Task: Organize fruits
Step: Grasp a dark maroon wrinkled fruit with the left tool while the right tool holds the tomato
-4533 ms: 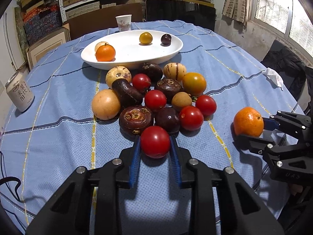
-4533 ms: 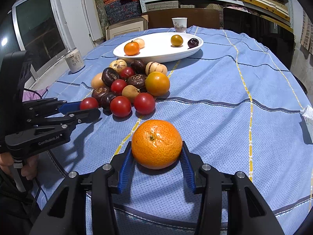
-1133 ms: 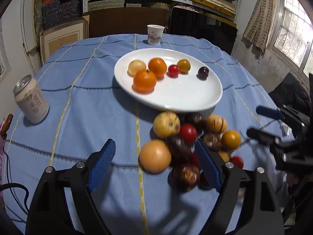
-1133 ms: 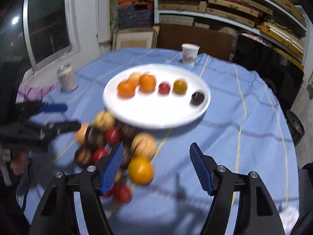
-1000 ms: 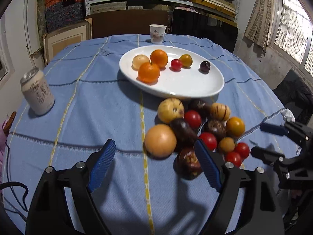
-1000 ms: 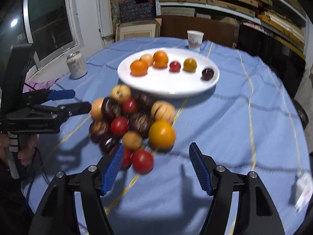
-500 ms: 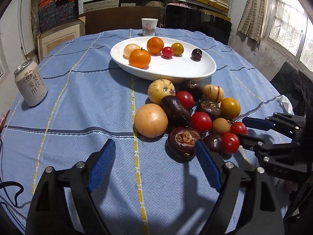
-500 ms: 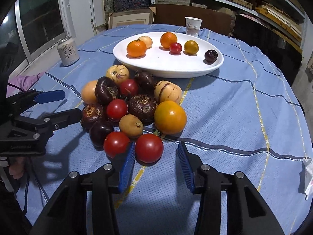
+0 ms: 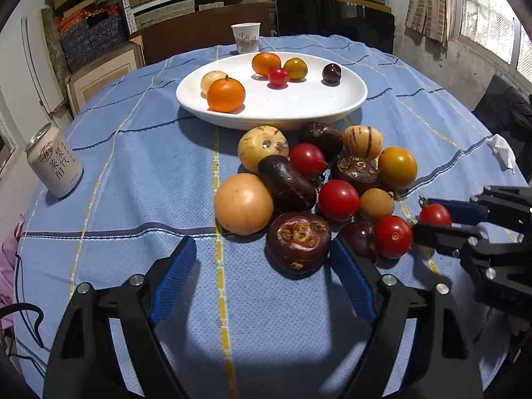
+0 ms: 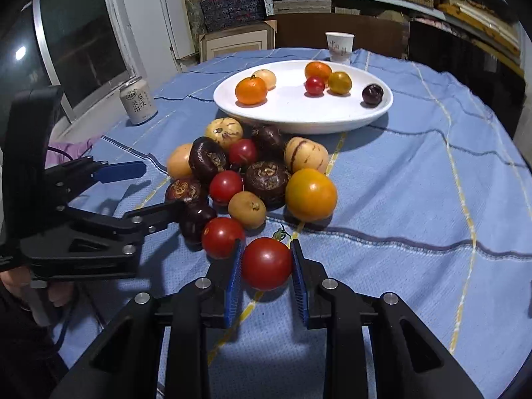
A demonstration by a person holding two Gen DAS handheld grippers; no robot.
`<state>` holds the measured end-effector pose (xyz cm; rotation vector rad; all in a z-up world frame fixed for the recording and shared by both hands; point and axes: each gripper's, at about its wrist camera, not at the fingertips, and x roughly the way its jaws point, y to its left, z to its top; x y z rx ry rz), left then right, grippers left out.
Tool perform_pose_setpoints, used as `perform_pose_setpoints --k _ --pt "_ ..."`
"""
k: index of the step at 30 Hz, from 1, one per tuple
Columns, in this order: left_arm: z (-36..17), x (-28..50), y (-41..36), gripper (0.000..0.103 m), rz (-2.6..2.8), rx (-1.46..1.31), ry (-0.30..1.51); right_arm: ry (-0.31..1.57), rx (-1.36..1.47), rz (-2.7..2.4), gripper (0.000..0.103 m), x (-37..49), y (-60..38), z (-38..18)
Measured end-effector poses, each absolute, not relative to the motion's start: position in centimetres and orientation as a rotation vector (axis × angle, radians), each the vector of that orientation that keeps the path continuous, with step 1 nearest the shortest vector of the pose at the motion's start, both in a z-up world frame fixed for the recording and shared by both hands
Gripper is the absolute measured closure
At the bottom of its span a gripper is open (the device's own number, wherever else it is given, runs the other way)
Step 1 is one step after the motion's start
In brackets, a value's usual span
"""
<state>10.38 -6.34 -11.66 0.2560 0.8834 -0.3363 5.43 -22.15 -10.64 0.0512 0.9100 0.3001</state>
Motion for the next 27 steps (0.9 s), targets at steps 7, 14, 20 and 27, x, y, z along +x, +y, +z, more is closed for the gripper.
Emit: perform_pose_setpoints --k 7,14,20,27 --pt "-12.4 11.6 -6.2 0.017 -0.271 0.197 0.946 0.926 0.134 0.324 0.075 5.6 -23.0 -11.0" --pt "-12.4 10.9 -3.6 0.037 -0.24 0.133 0.97 0.91 0.178 0.34 0.075 5.5 -23.7 -10.9" --pt "-12.5 11.3 -4.3 0.037 -0.242 0.141 0.963 0.884 0.148 0.322 0.075 5.1 -23.5 -10.6" --pt "-12.2 11.1 -4.5 0.061 -0.263 0.139 0.949 0.872 0.122 0.306 0.074 5.0 -23.3 -10.4"
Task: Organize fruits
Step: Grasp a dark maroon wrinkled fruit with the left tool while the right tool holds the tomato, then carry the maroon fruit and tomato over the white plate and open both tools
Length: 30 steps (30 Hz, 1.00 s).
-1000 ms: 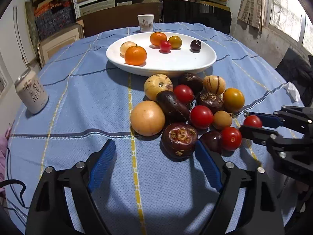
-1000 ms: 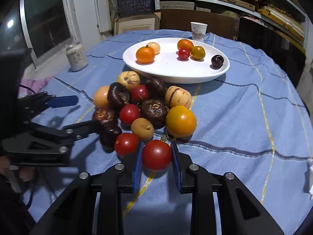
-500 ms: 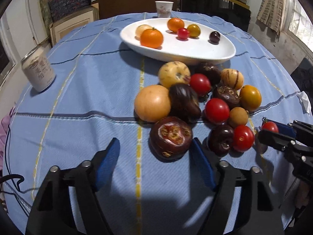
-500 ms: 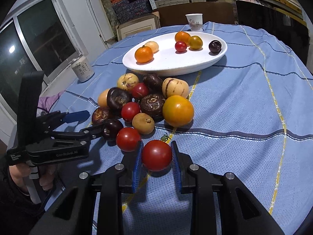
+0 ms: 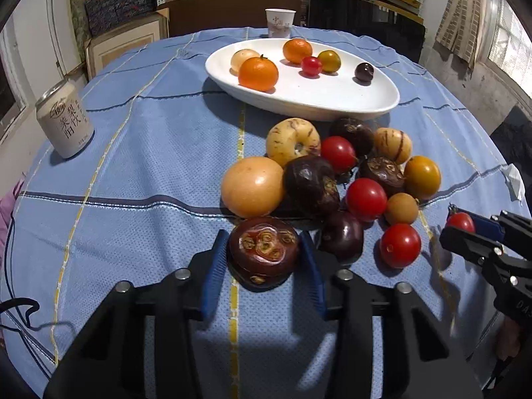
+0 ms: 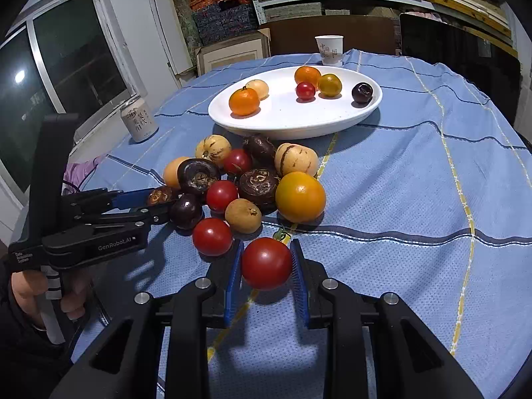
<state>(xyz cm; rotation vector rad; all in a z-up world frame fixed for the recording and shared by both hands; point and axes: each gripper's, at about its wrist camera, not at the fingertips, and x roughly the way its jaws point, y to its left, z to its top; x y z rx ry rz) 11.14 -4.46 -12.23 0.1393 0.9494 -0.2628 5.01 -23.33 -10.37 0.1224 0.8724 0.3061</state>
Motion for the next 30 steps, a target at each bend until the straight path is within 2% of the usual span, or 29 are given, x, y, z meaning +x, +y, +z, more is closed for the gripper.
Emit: perform_pose_setpoints --k 18,30 --pt "-11.0 9.9 -2.3 0.061 -0.31 0.012 0.877 0.856 0.104 0.296 0.075 4.7 -23.2 -10.1" --pt "-9.9 8.8 -2.3 0.061 -0.331 0.024 0.848 0.808 0.104 0.282 0.075 3.8 -23.6 -9.5"
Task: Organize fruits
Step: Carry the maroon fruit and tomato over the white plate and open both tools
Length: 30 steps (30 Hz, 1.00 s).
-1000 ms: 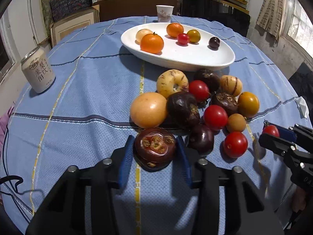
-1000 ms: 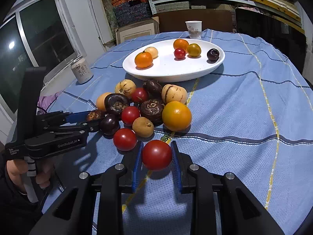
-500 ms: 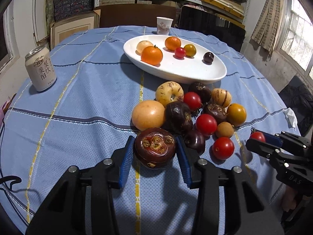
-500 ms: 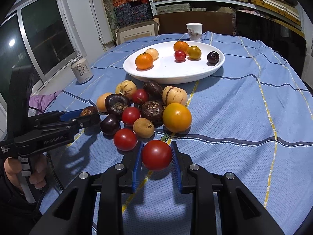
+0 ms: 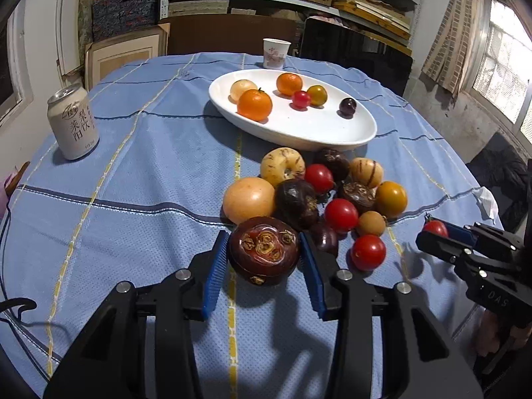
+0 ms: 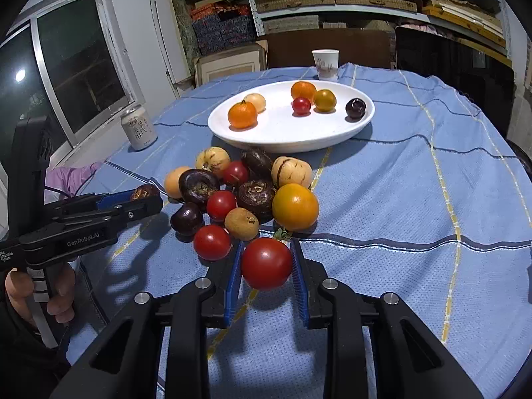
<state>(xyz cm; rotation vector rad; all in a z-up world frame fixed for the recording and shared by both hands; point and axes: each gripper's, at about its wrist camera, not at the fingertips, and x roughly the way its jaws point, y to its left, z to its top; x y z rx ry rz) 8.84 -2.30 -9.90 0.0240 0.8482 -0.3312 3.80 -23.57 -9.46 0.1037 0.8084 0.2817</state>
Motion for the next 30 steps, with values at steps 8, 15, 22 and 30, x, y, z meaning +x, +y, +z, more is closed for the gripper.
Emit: perform_pose_setpoints --k 8,15,22,30 --pt "-6.2 10.2 -3.3 0.061 -0.386 0.026 0.831 0.76 0.076 0.271 0.075 4.2 -25.2 -6.5" --pt "-3.3 15.9 -7.9 0.061 -0.433 0.071 0.829 0.678 -0.021 0.247 0.075 9.7 -26.7 -1.6" --pt "-5.3 23.3 -11.2 0.061 -0.448 0.049 0.917 0.735 -0.031 0.253 0.075 18.6 -27.5 -2.8" --pt "-9.2 27.8 -12.2 0.061 -0.452 0.055 0.999 0.837 -0.016 0.33 0.073 25.0 -27.1 -7.1"
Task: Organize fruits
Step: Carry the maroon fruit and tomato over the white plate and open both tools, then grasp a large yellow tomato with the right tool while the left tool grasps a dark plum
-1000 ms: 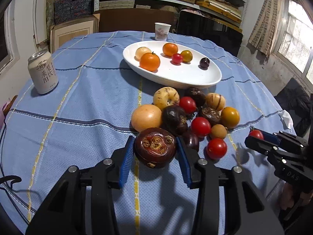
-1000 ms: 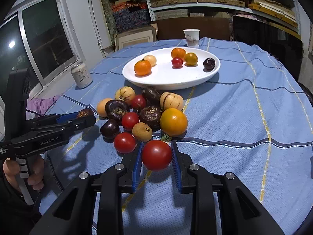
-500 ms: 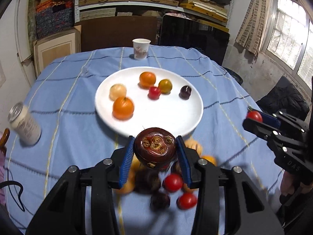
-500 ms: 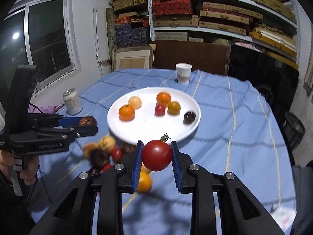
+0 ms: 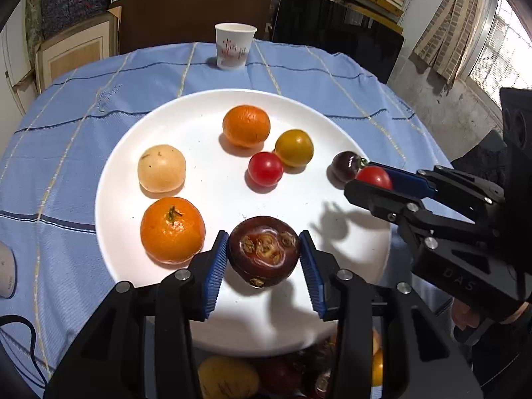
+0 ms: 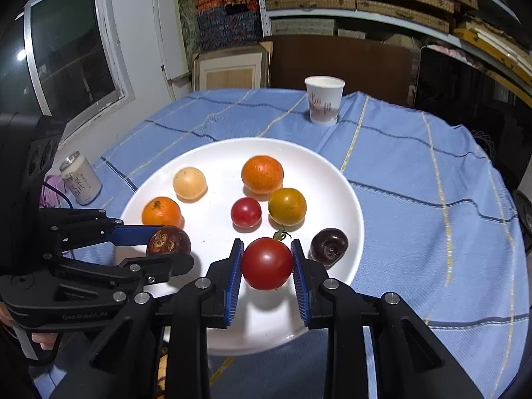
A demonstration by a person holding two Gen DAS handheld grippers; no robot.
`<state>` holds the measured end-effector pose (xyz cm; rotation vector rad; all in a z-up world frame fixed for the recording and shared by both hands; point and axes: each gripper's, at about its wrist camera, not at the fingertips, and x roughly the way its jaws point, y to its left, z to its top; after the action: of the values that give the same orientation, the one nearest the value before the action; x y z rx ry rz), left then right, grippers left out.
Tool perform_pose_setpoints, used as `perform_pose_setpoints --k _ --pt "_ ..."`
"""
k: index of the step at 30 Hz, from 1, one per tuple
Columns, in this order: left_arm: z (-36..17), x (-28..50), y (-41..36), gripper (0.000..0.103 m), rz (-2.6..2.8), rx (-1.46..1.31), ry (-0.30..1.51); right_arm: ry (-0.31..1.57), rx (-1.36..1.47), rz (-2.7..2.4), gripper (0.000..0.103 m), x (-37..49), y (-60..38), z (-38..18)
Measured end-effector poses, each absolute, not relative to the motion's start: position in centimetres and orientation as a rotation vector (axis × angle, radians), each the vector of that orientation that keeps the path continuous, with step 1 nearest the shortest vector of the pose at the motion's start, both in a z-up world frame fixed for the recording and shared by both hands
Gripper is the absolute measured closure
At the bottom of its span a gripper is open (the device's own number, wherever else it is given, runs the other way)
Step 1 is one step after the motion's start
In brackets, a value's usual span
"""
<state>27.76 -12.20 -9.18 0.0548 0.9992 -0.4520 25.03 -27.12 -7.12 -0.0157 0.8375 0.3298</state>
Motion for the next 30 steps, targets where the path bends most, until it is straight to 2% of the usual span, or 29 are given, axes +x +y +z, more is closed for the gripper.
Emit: perform_pose_setpoints --k 1,2,3,4,10,15,23,26,30 --pt "-9.3 27.8 -12.3 0.058 -0.456 0.06 0.996 0.844 -0.017 0.33 0.074 25.3 -27.0 -7.5" --pt "-9.3 27.8 -12.3 0.049 -0.459 0.066 0.99 0.849 -0.017 0.331 0.069 25.5 -27.0 -7.8" --pt "-9.2 27.6 -12.3 0.046 -0.451 0.071 0.975 0.846 -0.016 0.332 0.062 25.6 -27.1 -8.0" --pt "-9.1 27.5 -12.2 0.042 -0.445 0.072 0.963 0.837 -0.016 0.323 0.06 25.5 -27.1 -8.0" --pt "-6.7 24.8 -10.1 0.041 -0.436 0.047 0.896 0.788 0.005 0.325 0.059 23.4 -27.3 -6.3" --pt "-5.7 20.6 -7.1 0.034 -0.424 0.029 0.878 0.777 0.041 0.354 0.059 18.4 -27.8 -5.2" --pt "-7.5 12.8 -3.5 0.03 -0.441 0.08 0.869 0.826 0.035 0.377 0.056 8.8 -25.0 -7.2" --pt "-8.2 10.6 -2.4 0.026 -0.468 0.067 0.845 0.816 -0.003 0.335 0.054 6.9 -24.0 -8.0" --pt "-9.5 9.1 -2.2 0.025 -0.48 0.088 0.816 0.814 -0.015 0.225 0.053 6.5 -23.9 -8.9"
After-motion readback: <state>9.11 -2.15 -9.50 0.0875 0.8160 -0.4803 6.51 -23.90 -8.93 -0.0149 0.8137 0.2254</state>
